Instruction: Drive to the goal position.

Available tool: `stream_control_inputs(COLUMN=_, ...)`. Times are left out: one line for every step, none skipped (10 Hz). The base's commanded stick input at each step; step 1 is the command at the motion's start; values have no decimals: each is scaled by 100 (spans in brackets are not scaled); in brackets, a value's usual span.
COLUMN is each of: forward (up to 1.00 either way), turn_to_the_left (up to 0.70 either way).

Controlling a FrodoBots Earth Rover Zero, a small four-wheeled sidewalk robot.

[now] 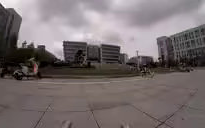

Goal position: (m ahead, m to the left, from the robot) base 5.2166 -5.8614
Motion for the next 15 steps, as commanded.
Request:
stream_control_inputs(forward=0, turn_to_the_left=-62)
stream_control_inputs(forward=0, turn_to_the_left=-62)
stream_control_inputs(forward=0, turn_to_the_left=-62)
stream_control_inputs(forward=0, turn_to_the_left=-61)
stream_control_inputs(forward=0, turn_to_the_left=-62)
stream_control_inputs(forward=0, turn_to_the_left=-62)
stream_control_inputs(forward=0, turn_to_the_left=-62)
stream_control_inputs(forward=0, turn_to_the_left=-62)
stream_control_inputs(forward=0, turn_to_the_left=-62)
stream_control_inputs(forward=0, turn_to_the_left=-62)
stream_control_inputs(forward=0, turn_to_the_left=-61)
stream_control_inputs(forward=0, turn_to_the_left=-62)
stream_control_inputs(forward=0, turn_to_the_left=-60)
stream_control_inputs(forward=45, turn_to_the_left=-28)
stream_control_inputs(forward=85, turn_to_the_left=0)
